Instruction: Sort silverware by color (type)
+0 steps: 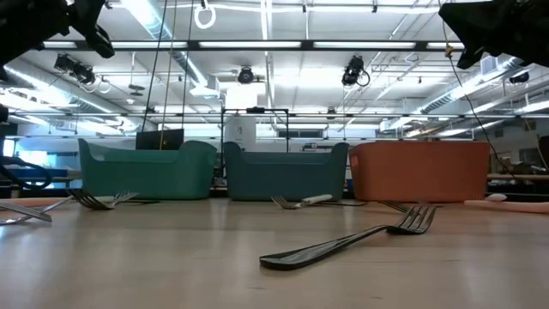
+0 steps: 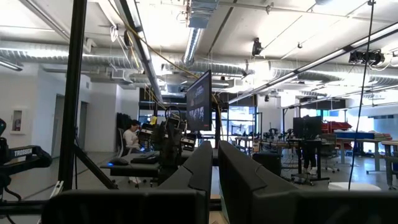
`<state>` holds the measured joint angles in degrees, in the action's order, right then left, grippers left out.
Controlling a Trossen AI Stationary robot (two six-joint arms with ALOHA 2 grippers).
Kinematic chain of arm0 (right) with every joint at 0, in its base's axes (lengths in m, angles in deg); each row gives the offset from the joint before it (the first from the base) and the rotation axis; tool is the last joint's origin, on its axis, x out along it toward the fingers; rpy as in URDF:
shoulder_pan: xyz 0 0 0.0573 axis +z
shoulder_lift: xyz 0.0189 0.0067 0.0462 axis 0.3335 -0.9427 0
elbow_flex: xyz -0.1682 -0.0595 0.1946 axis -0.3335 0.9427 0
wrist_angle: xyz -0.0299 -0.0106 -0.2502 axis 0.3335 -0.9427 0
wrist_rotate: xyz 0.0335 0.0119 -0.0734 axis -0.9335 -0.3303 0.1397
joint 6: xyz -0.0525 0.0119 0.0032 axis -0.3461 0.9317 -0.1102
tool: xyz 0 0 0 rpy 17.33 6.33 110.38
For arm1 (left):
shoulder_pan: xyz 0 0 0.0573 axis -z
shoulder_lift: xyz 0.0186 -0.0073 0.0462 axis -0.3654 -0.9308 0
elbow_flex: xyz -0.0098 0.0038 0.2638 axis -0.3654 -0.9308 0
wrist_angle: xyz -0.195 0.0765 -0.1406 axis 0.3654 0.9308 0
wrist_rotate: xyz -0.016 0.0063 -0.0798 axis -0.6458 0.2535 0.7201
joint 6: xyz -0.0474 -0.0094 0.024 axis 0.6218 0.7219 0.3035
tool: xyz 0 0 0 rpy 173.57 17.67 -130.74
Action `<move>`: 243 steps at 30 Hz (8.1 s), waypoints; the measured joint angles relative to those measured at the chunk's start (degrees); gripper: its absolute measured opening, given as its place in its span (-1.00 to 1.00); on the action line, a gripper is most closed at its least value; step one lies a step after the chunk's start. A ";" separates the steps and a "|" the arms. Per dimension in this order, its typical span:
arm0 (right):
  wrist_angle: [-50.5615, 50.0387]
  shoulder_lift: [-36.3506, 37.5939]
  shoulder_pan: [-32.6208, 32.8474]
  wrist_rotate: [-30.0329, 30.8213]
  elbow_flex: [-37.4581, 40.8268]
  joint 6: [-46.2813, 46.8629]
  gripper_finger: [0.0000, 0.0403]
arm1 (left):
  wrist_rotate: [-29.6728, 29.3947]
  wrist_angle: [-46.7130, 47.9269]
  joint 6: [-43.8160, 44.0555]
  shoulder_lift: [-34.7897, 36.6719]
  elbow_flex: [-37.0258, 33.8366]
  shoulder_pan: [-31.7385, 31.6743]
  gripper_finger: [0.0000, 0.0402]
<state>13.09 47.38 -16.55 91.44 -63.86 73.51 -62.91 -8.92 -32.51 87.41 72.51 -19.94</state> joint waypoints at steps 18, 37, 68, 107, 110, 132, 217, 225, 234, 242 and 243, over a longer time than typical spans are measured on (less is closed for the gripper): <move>0.00 -0.01 -0.01 0.02 -0.01 0.01 -0.82 | 0.02 0.00 0.01 0.00 0.00 0.00 -0.54; 0.44 -0.02 -0.02 0.05 -0.02 -0.30 -0.82 | 0.00 -0.17 -0.88 0.02 0.01 0.00 -0.54; 2.86 -0.04 -0.02 0.04 -0.02 4.10 -0.82 | -0.04 -2.33 6.95 0.02 0.00 -0.07 -0.54; 1.31 -0.12 -0.06 13.68 -0.02 -5.52 -0.73 | -6.51 -3.05 1.29 0.00 0.01 -0.04 -0.54; 1.29 -0.75 -0.06 14.73 -0.01 -8.86 -0.67 | -6.51 -3.02 1.01 0.00 0.00 -0.04 -0.54; -4.99 -8.16 0.00 39.01 -4.48 6.02 -0.27 | -6.51 0.20 0.85 0.00 0.02 -0.02 -0.54; -89.06 -61.06 -7.47 7.35 -39.80 87.26 -0.28 | -14.29 2.48 -12.48 -1.18 4.90 -0.04 -0.54; -81.89 -66.93 -8.66 7.67 -39.82 71.31 -0.28 | -14.45 1.29 -12.60 -1.18 4.92 -0.11 -0.54; -78.44 -74.63 -9.39 7.36 -39.82 63.69 -0.28 | -14.46 0.26 -14.99 -1.18 4.92 -0.11 -0.54; -58.19 -78.01 -7.59 -0.14 -39.82 62.68 -0.28 | -16.91 0.26 -15.58 -1.18 4.92 -0.11 -0.54; -55.31 -78.64 -7.11 -0.25 -39.82 62.58 -0.28 | -16.96 0.28 -15.58 -1.18 4.92 -0.11 -0.54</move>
<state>-42.22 -31.26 -23.66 91.19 -103.69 136.09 -79.87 -8.64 -48.09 86.23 77.43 -20.04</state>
